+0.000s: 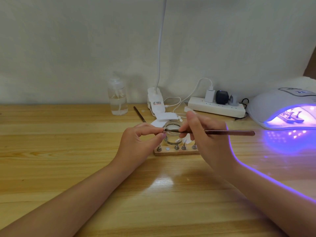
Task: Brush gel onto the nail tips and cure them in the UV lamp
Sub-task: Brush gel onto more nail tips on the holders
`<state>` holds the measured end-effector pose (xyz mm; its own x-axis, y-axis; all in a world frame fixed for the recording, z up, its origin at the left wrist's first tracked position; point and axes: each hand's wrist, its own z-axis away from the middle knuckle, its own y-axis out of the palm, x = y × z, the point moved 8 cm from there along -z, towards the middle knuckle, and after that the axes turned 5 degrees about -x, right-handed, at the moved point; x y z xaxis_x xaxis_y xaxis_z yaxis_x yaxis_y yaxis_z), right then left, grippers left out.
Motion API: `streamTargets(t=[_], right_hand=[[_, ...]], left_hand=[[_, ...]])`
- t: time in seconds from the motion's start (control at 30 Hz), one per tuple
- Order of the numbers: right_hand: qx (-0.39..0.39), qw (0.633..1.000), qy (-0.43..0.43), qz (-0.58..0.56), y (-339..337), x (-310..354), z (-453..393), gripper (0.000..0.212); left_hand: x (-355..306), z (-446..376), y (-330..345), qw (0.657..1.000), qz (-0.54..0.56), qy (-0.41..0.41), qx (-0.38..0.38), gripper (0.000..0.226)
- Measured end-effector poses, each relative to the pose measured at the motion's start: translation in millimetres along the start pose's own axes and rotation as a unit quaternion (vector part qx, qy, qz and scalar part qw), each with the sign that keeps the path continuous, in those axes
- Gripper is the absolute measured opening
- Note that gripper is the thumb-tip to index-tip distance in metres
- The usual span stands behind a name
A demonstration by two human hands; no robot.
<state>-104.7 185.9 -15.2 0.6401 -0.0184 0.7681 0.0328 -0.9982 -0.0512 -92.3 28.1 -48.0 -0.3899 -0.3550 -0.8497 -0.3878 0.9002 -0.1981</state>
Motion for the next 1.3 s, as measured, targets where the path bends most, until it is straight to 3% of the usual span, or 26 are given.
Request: streamTargets(t=[0.2, 0.33, 0.47, 0.6, 0.87, 1.07, 1.3], right_hand=[[-0.024, 0.999, -0.006, -0.021, -6, -1, -2, 0.037], [-0.006, 0.999, -0.022, 0.022, 0, 1, -1, 0.029], [0.010, 1.000, -0.020, 0.018, 1, -3, 0, 0.036], [-0.022, 0.999, 0.006, -0.024, -6, -7, -1, 0.043], [0.011, 0.999, -0.026, 0.015, 3, -2, 0, 0.035], [-0.024, 0.999, 0.011, -0.025, -6, -9, -2, 0.045], [-0.014, 1.000, 0.001, -0.020, 0, -4, 0, 0.040]], left_hand=[[0, 0, 0, 1.000, -0.003, -0.006, 0.000, 0.017], [0, 0, 0, 1.000, -0.010, -0.004, 0.004, 0.016], [0, 0, 0, 1.000, -0.013, -0.002, 0.000, 0.017], [0, -1, -1, 1.000, -0.012, 0.002, -0.006, 0.024], [2, -1, 0, 1.000, -0.009, -0.004, -0.003, 0.020], [-1, 0, 0, 1.000, -0.010, -0.001, -0.003, 0.023], [1, 0, 0, 1.000, -0.009, -0.004, 0.002, 0.020]])
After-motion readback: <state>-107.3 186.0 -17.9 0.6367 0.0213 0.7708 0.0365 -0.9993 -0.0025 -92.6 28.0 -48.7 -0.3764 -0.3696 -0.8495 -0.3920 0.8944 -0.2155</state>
